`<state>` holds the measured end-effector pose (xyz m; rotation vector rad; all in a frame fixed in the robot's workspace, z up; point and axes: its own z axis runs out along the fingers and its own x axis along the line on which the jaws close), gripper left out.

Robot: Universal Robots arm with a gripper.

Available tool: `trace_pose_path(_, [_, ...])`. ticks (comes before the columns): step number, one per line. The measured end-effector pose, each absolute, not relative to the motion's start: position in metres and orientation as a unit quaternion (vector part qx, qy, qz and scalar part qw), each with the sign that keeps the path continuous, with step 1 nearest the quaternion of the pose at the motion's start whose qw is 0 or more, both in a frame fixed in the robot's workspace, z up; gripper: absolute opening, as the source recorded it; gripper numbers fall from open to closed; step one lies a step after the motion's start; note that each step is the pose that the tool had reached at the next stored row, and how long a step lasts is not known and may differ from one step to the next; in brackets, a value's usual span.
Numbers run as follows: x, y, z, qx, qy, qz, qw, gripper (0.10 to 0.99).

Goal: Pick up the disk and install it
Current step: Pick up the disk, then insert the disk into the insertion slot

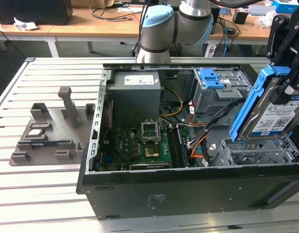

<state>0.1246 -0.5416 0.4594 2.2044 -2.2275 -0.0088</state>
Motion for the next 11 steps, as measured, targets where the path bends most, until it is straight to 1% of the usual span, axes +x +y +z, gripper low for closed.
trace_pose_path(8, [0.1247,-0.5416,0.4593,0.703,-0.711,-0.003,0.004,0.365])
trace_pose_path(11, [0.1249,-0.5416,0.458,0.703,-0.711,-0.008,0.009,0.365])
